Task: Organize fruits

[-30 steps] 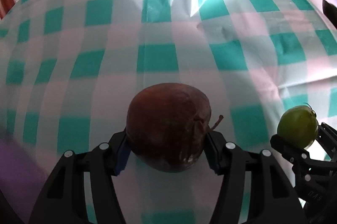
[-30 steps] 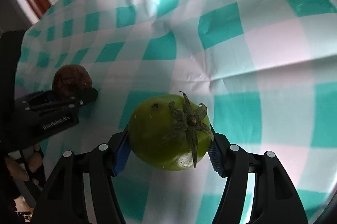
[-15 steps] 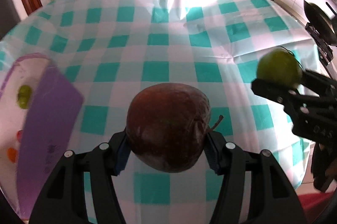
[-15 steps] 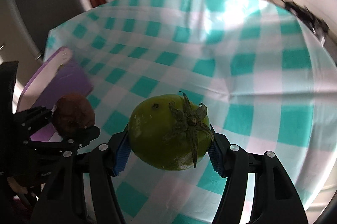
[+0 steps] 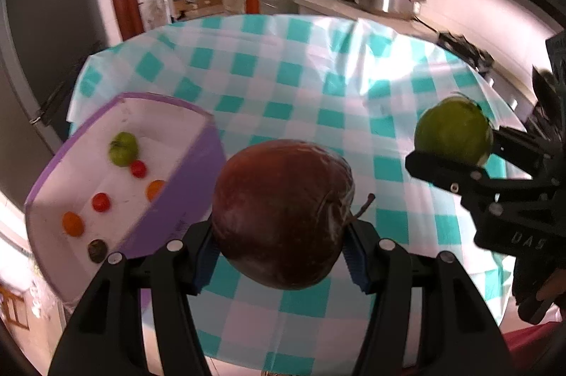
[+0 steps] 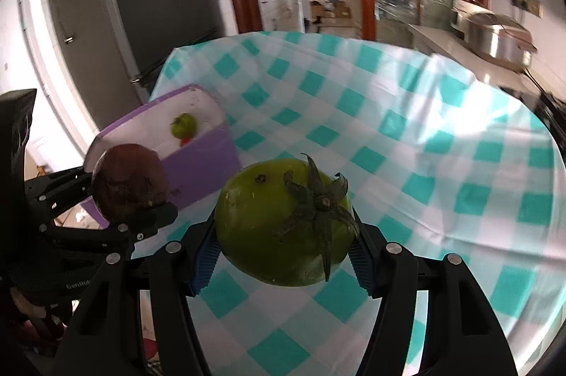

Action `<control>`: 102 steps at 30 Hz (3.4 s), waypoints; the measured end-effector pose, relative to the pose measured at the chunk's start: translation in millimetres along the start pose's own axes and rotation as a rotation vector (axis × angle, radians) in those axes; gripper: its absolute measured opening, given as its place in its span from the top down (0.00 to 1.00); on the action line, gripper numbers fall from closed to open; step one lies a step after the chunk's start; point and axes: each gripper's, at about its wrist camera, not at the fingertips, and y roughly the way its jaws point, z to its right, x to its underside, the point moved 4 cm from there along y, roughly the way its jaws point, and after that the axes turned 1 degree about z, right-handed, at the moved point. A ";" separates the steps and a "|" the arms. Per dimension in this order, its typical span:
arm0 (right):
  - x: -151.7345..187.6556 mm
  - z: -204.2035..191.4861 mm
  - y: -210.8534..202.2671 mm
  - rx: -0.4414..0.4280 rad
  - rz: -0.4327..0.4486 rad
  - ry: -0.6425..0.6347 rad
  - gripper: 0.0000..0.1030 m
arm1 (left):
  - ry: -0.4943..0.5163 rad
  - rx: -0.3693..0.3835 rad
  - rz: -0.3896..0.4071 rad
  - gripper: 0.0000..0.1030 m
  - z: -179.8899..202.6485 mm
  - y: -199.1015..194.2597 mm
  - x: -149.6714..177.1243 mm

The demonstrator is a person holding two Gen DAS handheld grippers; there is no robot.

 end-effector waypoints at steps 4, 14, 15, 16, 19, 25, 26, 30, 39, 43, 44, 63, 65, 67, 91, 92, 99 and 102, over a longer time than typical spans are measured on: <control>-14.4 -14.3 0.1 -0.018 0.018 -0.033 0.40 | -0.036 -0.026 0.028 0.42 -16.1 -13.2 -8.9; -50.5 -59.1 6.5 -0.085 0.061 -0.110 0.40 | -0.116 -0.068 0.078 0.42 -60.3 -33.9 -18.4; -51.9 -64.9 9.3 -0.089 0.058 -0.118 0.40 | -0.130 -0.070 0.076 0.42 -68.4 -33.1 -17.2; -53.8 -72.2 13.7 -0.095 0.053 -0.131 0.40 | -0.135 -0.073 0.076 0.42 -73.4 -32.5 -16.3; -60.7 -91.8 30.4 -0.122 0.032 -0.143 0.40 | -0.151 -0.092 0.079 0.42 -95.3 -30.6 -12.8; -84.8 -136.6 75.8 -0.173 0.005 -0.129 0.40 | -0.163 -0.126 0.061 0.42 -154.9 -23.7 -10.8; -88.5 -142.5 82.1 -0.181 0.002 -0.126 0.40 | -0.172 -0.129 0.060 0.42 -166.6 -23.2 -11.5; -105.0 -169.0 117.8 -0.192 -0.027 -0.129 0.40 | -0.203 -0.143 0.029 0.42 -218.2 -11.8 -11.4; -122.3 -200.4 197.1 -0.171 -0.157 -0.156 0.40 | -0.276 -0.151 -0.101 0.42 -299.1 40.9 -7.2; -122.8 -202.2 247.0 -0.122 -0.273 -0.145 0.40 | -0.272 -0.139 -0.198 0.42 -312.6 76.6 -6.3; -119.6 -203.0 263.7 -0.106 -0.326 -0.146 0.40 | -0.266 -0.129 -0.221 0.42 -312.5 84.0 -4.7; -80.3 -204.5 359.6 0.006 -0.776 -0.249 0.40 | -0.115 -0.035 -0.570 0.42 -289.0 176.5 17.2; -81.5 -204.0 364.2 0.009 -0.787 -0.245 0.40 | -0.108 -0.048 -0.560 0.42 -289.4 176.9 17.5; -81.5 -202.3 366.2 0.015 -0.799 -0.230 0.40 | -0.096 -0.054 -0.553 0.42 -286.0 176.3 18.3; -131.9 -165.9 291.1 -0.031 -0.457 -0.068 0.16 | -0.098 -0.214 -0.134 0.20 -272.3 59.1 -16.8; -133.9 -166.5 282.9 -0.041 -0.431 -0.082 0.16 | -0.121 -0.237 -0.093 0.13 -281.5 46.6 -21.8; -127.2 -178.4 255.3 -0.102 -0.417 -0.102 0.16 | -0.265 -0.432 -0.062 0.01 -305.8 -4.0 -16.1; -111.7 -191.2 258.0 -0.080 -0.425 -0.192 0.16 | -0.293 -0.425 -0.151 0.01 -304.6 2.0 -3.4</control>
